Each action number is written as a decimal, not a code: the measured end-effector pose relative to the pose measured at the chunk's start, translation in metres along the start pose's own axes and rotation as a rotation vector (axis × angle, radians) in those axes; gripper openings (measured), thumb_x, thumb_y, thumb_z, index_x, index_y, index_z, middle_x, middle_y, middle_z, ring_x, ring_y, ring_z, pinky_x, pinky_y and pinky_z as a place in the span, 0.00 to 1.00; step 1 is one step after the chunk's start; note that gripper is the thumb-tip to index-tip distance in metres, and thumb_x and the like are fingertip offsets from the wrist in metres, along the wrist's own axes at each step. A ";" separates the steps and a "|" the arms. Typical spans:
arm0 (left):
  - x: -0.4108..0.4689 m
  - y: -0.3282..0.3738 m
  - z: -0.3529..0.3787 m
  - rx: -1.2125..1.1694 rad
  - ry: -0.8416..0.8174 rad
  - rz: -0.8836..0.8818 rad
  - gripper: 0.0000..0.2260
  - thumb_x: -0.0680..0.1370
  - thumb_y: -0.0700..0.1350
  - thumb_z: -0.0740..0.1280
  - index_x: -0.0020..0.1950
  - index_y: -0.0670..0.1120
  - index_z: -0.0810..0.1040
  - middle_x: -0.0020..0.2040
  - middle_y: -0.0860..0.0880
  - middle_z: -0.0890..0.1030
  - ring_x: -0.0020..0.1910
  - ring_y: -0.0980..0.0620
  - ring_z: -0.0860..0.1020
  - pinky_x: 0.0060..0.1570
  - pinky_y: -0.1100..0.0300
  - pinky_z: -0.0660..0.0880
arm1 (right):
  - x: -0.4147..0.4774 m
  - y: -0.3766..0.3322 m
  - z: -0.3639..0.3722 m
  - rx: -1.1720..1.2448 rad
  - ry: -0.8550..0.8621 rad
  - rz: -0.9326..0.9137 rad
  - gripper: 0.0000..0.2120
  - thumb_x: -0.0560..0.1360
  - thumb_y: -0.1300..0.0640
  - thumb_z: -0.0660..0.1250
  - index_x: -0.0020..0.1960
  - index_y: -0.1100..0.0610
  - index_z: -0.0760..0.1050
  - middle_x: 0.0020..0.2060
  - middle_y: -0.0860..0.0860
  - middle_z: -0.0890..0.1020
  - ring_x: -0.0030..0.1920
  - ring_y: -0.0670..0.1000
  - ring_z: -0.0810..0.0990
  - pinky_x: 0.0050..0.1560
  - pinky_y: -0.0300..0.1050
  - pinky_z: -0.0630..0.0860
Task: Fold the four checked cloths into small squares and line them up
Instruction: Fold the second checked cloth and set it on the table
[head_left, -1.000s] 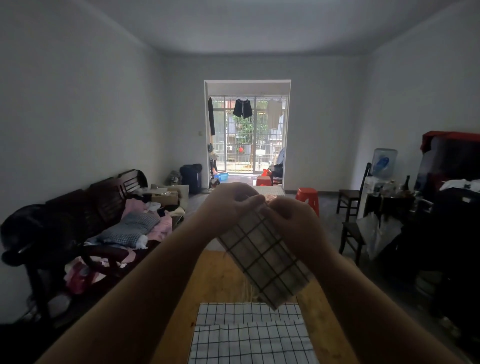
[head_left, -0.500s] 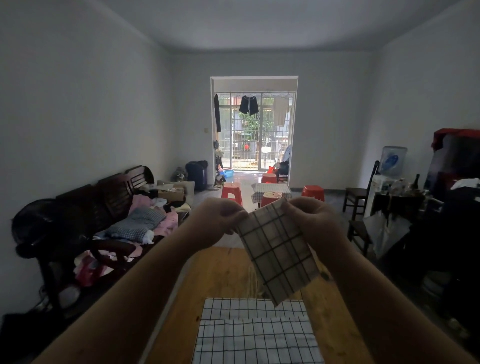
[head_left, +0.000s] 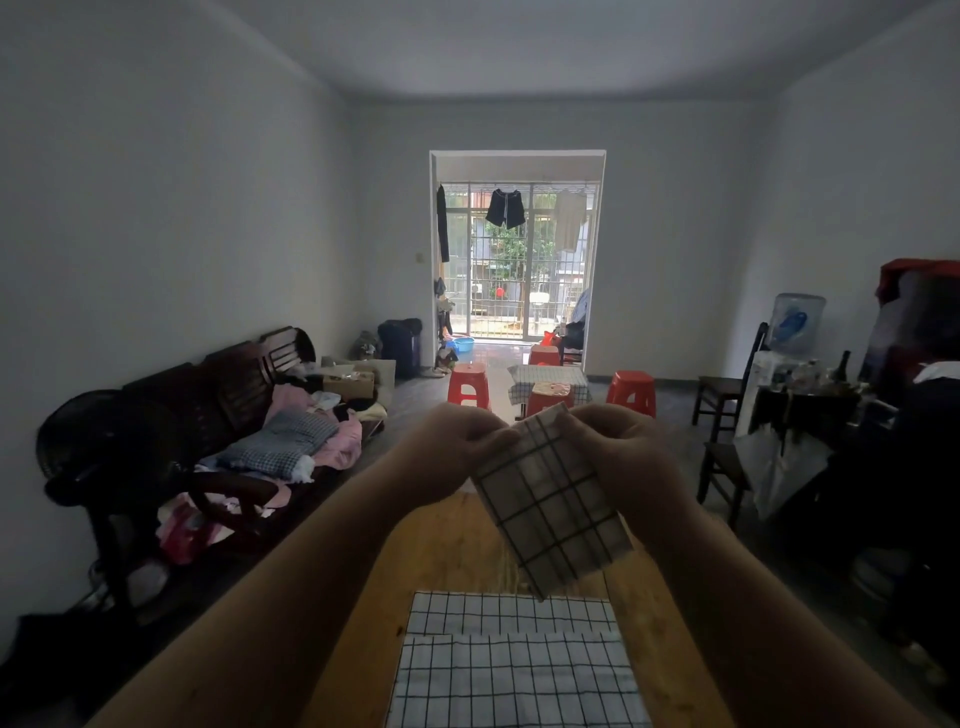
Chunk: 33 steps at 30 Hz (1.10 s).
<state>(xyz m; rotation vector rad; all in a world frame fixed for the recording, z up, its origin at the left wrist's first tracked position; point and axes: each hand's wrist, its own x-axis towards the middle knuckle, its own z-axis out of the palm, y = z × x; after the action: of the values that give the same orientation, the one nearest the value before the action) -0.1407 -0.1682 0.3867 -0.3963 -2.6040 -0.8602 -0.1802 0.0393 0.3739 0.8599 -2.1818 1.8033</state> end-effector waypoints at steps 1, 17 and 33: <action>-0.003 -0.004 -0.001 -0.025 0.002 -0.003 0.10 0.83 0.50 0.63 0.43 0.54 0.79 0.34 0.56 0.79 0.33 0.64 0.78 0.36 0.71 0.71 | -0.001 -0.002 -0.002 0.022 0.021 0.010 0.09 0.80 0.50 0.67 0.44 0.49 0.84 0.38 0.46 0.84 0.40 0.48 0.82 0.43 0.50 0.80; -0.006 -0.023 0.014 -0.631 -0.249 -0.203 0.15 0.79 0.47 0.68 0.63 0.40 0.77 0.57 0.41 0.82 0.56 0.44 0.82 0.56 0.50 0.80 | 0.006 0.009 -0.009 0.286 0.150 0.109 0.14 0.81 0.48 0.63 0.52 0.56 0.83 0.48 0.54 0.84 0.51 0.57 0.83 0.47 0.51 0.82; 0.003 -0.023 0.030 -0.679 0.089 -0.299 0.19 0.80 0.49 0.67 0.69 0.44 0.73 0.58 0.40 0.81 0.54 0.44 0.83 0.51 0.43 0.82 | -0.007 0.042 0.002 0.374 0.034 0.310 0.18 0.81 0.59 0.64 0.70 0.57 0.69 0.58 0.57 0.79 0.57 0.58 0.82 0.47 0.49 0.83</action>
<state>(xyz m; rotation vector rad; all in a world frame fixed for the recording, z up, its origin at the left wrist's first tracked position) -0.1597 -0.1668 0.3534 -0.1279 -2.2532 -1.8212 -0.1964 0.0434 0.3348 0.5662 -2.0815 2.4079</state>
